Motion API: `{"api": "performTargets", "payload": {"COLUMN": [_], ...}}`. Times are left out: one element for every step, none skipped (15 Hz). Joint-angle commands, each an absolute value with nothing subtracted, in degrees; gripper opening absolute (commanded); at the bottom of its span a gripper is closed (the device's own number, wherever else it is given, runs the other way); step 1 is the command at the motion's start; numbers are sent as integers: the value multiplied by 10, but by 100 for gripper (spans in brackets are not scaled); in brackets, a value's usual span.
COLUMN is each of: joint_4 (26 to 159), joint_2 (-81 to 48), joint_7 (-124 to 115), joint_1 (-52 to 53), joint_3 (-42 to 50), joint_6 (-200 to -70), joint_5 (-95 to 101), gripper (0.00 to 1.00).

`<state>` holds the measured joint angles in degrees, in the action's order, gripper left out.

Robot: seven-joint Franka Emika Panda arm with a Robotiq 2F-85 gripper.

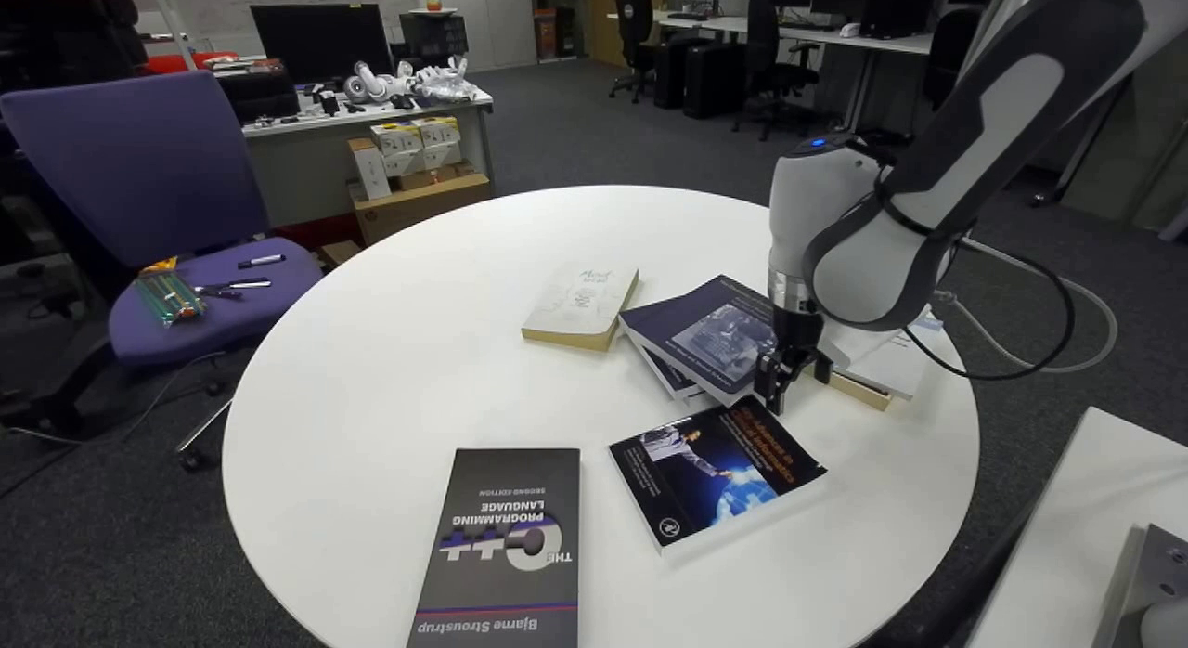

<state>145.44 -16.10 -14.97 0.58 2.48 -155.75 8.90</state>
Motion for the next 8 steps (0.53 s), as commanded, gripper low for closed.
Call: {"api": "performTargets", "payload": {"joint_4": [1478,1480,1481,1483,1485,1488,1489,1491], "joint_2": [-150,-150,-150,-151,-150,-149,-149,-150], "joint_7": [-227,-246,-264,-279,-292,-308,-317,-327], "joint_1": [41,51,61,70,78,89,97,105], "joint_3": [61,71,81,90,99,110,119,127], "joint_6": [-1614,-1627,-1635,-1647,-1655,-1665,-1671,-1677], "joint_5": [94,98,100,102,103,105,104,104], "gripper": [100,100,100,100,100,100,100,100]}}
